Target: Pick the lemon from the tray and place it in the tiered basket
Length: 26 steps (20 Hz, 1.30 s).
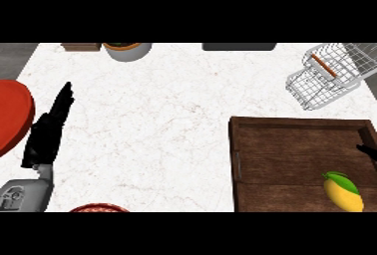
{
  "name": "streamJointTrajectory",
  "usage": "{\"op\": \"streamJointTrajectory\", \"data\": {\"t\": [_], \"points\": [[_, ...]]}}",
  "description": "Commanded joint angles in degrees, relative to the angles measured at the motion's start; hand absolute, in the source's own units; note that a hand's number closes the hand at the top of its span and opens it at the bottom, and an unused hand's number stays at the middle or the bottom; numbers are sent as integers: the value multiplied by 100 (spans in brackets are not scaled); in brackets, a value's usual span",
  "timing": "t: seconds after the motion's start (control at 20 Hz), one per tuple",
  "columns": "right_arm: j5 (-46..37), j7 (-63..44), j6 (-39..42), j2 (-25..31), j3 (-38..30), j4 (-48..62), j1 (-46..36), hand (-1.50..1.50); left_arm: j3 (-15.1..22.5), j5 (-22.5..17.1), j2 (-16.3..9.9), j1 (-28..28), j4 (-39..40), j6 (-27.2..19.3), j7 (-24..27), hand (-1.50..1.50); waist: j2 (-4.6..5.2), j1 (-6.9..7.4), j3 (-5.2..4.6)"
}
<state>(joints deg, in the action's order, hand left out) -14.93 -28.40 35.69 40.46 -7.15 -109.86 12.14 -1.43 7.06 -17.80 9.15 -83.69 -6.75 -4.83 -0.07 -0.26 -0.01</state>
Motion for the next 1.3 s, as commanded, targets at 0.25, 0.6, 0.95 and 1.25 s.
{"op": "streamJointTrajectory", "data": {"t": [0.25,0.6,0.95,1.25], "points": [[-549,-102,503,-578,-123,252,-230,-150,-356,8,-17,-200,-205,298,113,0,1,19,0],[-1208,571,303,-972,-93,854,-323,-150,7,461,524,-312,-417,17,-161,0,3,21,2],[-1612,725,425,-1266,-73,1389,-706,-150,-313,421,404,-207,-295,323,-25,0,4,20,1],[-1833,932,508,-1417,57,1544,-531,-150,-340,459,464,-393,-317,413,144,0,3,20,1]]}}
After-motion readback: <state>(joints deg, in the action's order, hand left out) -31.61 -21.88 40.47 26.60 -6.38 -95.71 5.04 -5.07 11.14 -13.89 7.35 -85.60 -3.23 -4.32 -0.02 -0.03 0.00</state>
